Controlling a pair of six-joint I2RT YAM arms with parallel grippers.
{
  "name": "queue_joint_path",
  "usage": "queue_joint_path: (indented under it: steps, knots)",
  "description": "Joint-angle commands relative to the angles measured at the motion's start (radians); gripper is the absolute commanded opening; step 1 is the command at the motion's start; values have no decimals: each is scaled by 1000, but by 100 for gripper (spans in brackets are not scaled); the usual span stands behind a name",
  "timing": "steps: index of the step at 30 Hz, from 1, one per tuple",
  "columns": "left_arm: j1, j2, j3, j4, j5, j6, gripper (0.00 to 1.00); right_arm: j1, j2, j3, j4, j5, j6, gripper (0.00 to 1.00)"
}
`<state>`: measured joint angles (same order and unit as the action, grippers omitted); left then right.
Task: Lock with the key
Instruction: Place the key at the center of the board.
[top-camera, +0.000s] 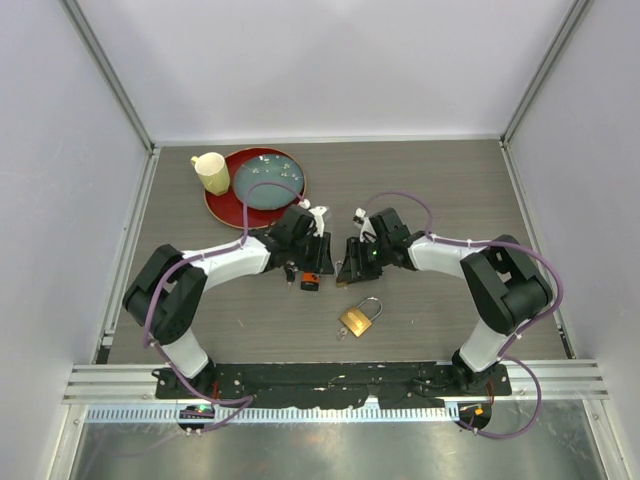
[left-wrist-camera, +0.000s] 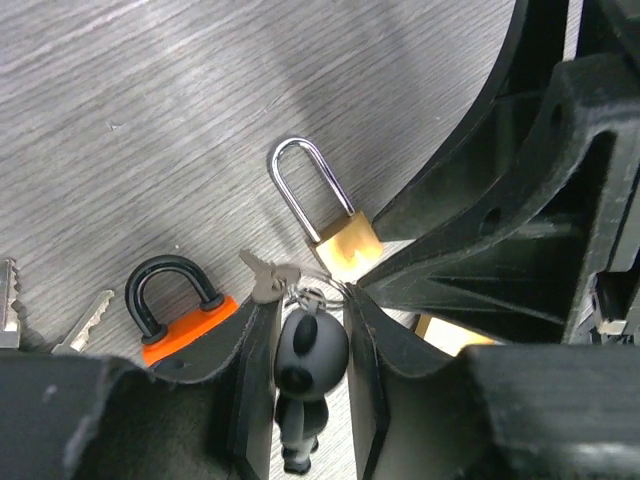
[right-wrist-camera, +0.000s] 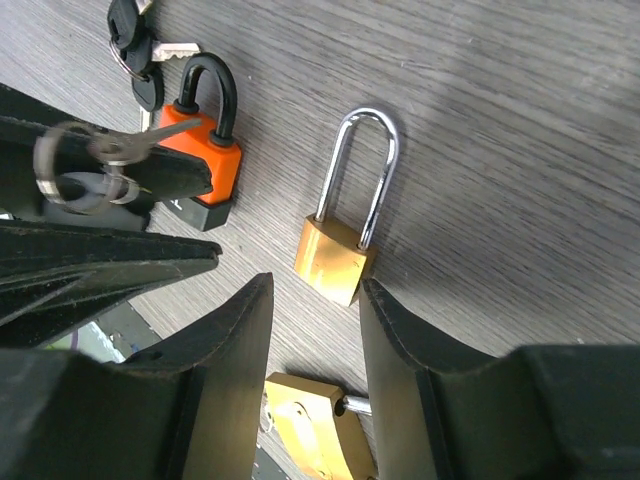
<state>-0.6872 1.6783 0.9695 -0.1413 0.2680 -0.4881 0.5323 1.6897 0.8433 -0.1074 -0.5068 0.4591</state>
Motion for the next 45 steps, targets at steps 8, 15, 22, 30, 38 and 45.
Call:
queue_joint_path:
  steps: [8,15,22,30,38,45]
  knots:
    - [-14,0,67,-37,-56,26,46,17,5,14,49,-13,18,45]
    - [-15,-41,64,-37,-72,25,47,18,-9,26,35,-1,13,45]
    - [-15,-159,18,2,-72,33,51,15,-45,53,-3,20,-8,45]
    - [-15,-379,-150,189,19,16,69,11,-128,66,-44,36,-10,46]
    - [-14,-575,-287,302,109,-29,87,-41,-313,-9,-46,25,36,56]
    - [-12,-695,-393,379,76,-78,100,-118,-543,-150,-46,28,76,79]
